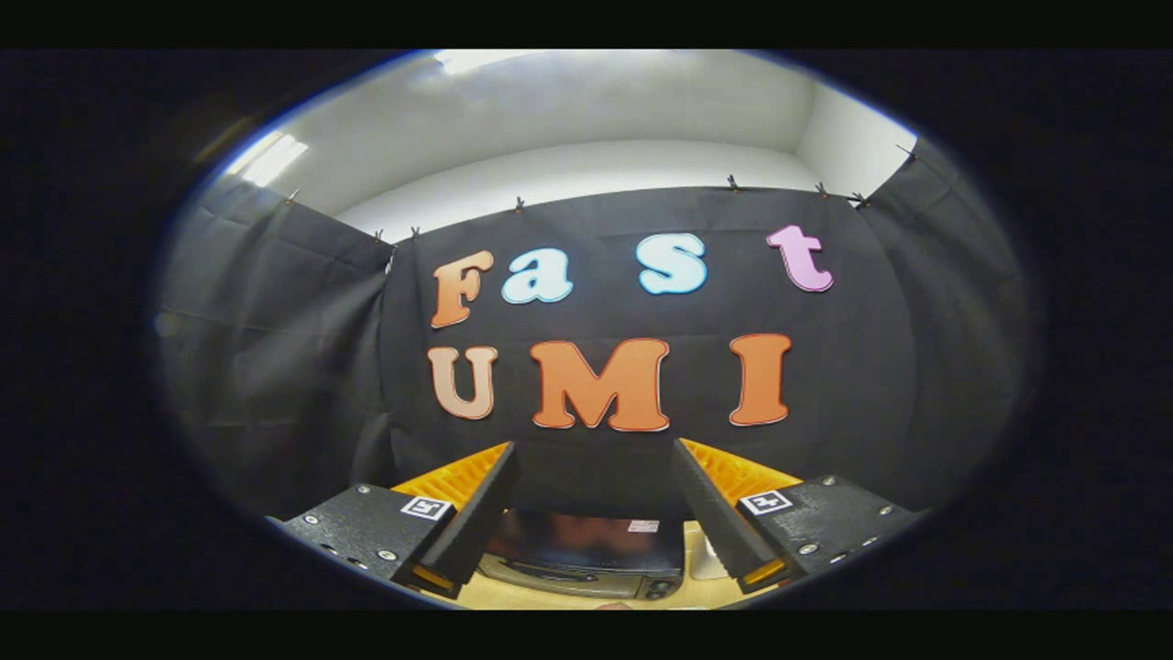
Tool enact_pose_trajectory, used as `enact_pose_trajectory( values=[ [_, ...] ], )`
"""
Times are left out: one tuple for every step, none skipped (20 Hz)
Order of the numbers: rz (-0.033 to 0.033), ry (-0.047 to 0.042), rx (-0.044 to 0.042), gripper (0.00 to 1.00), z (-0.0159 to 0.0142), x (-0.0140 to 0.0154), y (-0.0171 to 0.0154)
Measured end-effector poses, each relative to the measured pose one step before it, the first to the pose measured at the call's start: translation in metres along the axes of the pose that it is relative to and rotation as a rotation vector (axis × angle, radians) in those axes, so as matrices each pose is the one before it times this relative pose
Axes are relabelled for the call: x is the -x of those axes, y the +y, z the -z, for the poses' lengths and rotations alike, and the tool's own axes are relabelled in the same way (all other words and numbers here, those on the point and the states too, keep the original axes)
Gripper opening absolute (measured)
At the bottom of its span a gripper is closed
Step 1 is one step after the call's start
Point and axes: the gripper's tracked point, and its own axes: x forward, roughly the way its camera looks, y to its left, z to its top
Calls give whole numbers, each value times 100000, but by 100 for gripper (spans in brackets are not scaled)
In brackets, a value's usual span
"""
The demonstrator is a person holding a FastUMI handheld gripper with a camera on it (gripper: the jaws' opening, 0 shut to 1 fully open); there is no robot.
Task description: Open the toaster oven, put the food inside, and close the toaster oven door.
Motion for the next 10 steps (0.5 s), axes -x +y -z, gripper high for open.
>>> enact_pose_trajectory(
  values=[
    [-606, 6, 651, 98, 41, 190, 51],
    [-389, -290, 577, 98, -60, 6, 186],
    [-438, -298, 658, 99, -106, 13, 174],
    [-219, -129, 530, 98, 48, -17, 121],
    [-380, -78, 420, 99, 71, -26, 97],
    [-342, 26, 176, 98, 42, -67, 124],
    [-363, 323, 69, 98, 162, -46, 91],
    [-336, 210, -105, 98, 60, 42, 23],
    [-10, 155, 78, 99, 12, -23, 16],
    [-45, -176, 170, 99, -69, 26, 15]
  ],
)
